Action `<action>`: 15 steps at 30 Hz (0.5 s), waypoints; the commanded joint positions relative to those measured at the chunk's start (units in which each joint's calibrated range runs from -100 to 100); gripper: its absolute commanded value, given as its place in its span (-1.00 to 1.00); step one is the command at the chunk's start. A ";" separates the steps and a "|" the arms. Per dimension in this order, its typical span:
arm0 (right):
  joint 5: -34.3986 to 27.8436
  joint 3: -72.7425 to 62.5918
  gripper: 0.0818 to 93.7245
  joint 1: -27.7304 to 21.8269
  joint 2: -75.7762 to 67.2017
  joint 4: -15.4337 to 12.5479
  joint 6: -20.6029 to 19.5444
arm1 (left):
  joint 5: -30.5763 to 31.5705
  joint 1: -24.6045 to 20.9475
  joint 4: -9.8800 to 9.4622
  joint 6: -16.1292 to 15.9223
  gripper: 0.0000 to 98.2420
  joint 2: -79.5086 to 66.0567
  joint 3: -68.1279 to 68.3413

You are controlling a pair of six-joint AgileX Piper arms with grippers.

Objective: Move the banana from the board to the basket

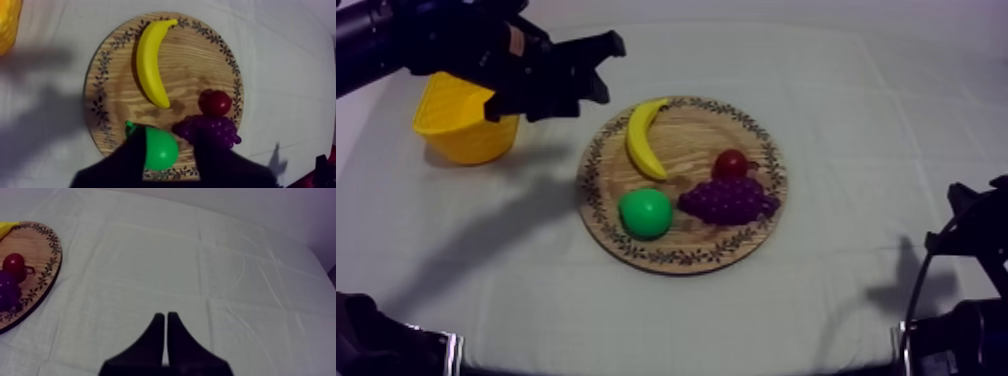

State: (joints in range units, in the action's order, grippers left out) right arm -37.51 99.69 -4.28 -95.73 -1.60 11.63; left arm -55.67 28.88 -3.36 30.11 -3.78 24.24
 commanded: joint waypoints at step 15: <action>0.01 -0.03 -0.99 -0.01 -0.02 0.01 0.01 | -0.34 0.37 0.18 0.73 0.40 6.58 -2.18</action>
State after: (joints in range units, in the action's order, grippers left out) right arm -37.42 99.69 -4.28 -95.73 -1.60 11.63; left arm -55.65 29.37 -3.31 30.97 1.53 22.61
